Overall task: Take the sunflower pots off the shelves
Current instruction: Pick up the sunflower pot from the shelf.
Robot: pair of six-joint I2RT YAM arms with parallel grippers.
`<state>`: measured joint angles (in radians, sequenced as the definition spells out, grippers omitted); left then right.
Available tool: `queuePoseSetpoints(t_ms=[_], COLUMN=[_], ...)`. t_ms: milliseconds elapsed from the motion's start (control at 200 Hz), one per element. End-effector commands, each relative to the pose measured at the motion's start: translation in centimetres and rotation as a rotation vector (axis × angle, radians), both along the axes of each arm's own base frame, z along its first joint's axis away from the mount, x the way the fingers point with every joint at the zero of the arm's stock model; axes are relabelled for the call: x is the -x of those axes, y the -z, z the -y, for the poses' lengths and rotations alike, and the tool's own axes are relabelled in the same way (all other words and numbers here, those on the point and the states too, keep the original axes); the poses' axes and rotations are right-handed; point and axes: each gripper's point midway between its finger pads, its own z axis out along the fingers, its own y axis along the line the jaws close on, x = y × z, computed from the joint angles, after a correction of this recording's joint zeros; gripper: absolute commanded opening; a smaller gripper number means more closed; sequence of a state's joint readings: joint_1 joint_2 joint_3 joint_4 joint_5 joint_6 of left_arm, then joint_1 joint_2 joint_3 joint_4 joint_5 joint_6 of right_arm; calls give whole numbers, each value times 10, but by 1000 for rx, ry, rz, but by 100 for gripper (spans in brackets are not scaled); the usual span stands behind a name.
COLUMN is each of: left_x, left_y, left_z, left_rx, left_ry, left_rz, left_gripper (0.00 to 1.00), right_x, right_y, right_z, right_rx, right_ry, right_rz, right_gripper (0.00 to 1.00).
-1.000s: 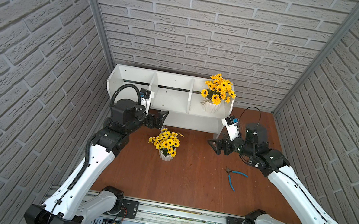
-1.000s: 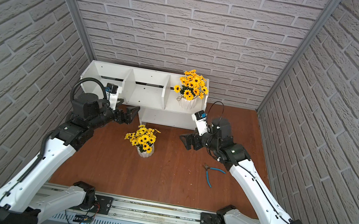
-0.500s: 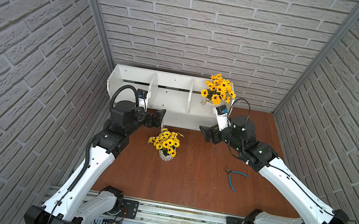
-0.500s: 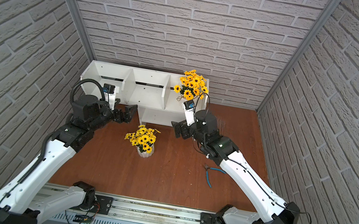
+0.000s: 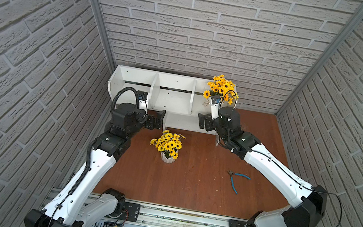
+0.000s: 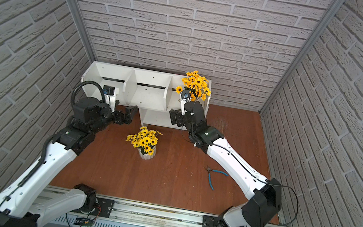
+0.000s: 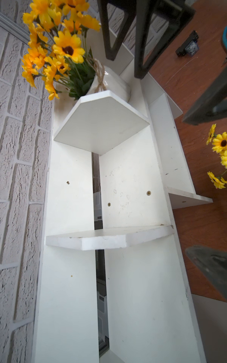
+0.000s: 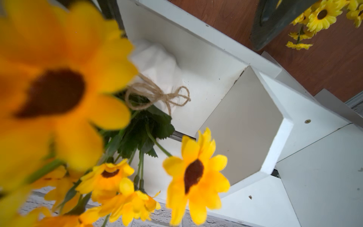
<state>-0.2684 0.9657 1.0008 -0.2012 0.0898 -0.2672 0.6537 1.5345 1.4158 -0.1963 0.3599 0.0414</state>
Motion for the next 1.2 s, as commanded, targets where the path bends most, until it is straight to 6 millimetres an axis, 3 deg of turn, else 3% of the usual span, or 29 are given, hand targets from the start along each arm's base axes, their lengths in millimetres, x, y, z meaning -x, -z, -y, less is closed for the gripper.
queuePoseSetpoints(t_ms=[0,470,940,1195], left_x=[-1,-3,-4,-4], left_y=[-14,-10,-9,-8], left_z=[-4,-3,-4,-4], left_rx=[22,22,20,21], left_ry=[-20,-17,-24,-22], left_rz=[57,50,48,48], left_gripper=[98,98,98,98], right_x=[-15,-43,-82,-90], right_y=[-23,-20,-2,4], right_z=[-1,33,4,4], right_rx=[-46,-144,-164,-126], right_ry=[59,239,158,172], right_rz=[74,85,92,105], right_gripper=[100,100,100,100])
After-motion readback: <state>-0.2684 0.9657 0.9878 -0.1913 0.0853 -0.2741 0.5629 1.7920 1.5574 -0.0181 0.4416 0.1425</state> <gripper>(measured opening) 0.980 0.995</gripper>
